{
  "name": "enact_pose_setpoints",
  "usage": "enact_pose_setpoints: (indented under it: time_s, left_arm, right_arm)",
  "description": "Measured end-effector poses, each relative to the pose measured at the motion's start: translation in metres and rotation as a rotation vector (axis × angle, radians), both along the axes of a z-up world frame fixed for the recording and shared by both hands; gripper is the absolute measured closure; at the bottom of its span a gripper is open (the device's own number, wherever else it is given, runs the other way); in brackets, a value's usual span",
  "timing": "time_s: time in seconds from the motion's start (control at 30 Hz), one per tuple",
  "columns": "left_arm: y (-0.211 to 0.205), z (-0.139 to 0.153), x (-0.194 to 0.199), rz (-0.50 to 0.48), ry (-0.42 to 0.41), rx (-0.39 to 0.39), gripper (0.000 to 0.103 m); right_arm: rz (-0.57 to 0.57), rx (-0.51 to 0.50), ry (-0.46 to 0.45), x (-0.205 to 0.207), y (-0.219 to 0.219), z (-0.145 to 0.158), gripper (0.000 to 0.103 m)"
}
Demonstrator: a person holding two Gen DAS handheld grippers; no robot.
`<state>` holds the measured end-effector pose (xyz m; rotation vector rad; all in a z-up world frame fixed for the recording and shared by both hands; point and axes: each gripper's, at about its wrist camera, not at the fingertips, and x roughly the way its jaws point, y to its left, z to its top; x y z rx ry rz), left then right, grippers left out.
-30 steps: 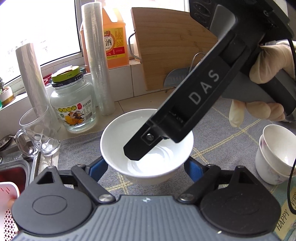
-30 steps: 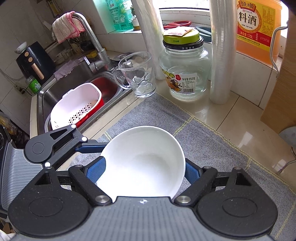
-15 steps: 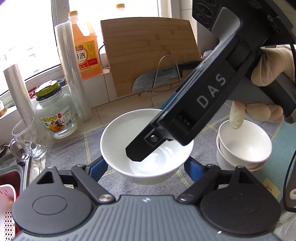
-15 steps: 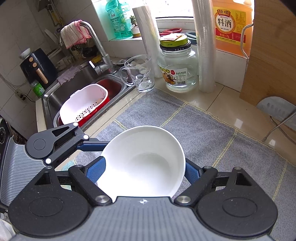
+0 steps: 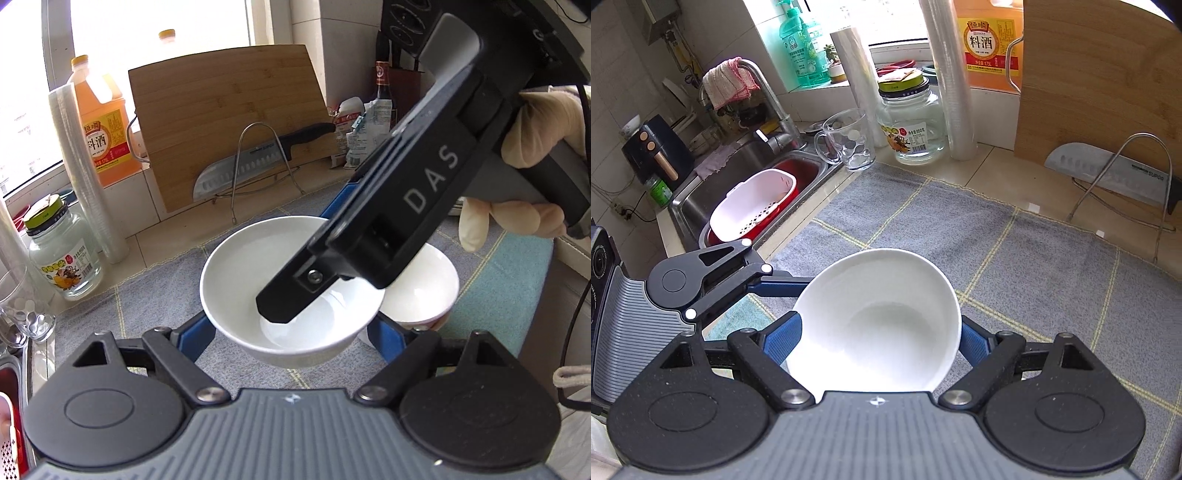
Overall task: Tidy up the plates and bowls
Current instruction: 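Lift the white bowl with the right tool and carry it toward the nested bowls, then lower the white bowl onto the nested bowls with the right tool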
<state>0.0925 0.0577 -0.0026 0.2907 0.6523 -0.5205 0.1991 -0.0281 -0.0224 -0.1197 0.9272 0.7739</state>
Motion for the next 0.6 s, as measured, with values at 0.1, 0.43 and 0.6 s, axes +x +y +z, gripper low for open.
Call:
enact_pose_setpoints:
  time_s: [0.1,0.43,0.6]
  left_arm:
    - [-0.009,0.004,-0.001,-0.037,-0.009,-0.006,0.014]
    - [-0.043,0.003,0.006,-0.158,-0.027,-0.005,0.014]
    - [-0.061,-0.001,0.009,-0.202,-0.024,-0.002,0.014]
  right_arm:
    - [-0.027,-0.003,-0.007,-0.008,-0.012,0.004,0.011]
    - [-0.149,0.007,-0.034,-0.026,-0.058,0.011,0.011]
    - [-0.210,0.009,-0.031,-0.030,-0.079,0.008,0.011]
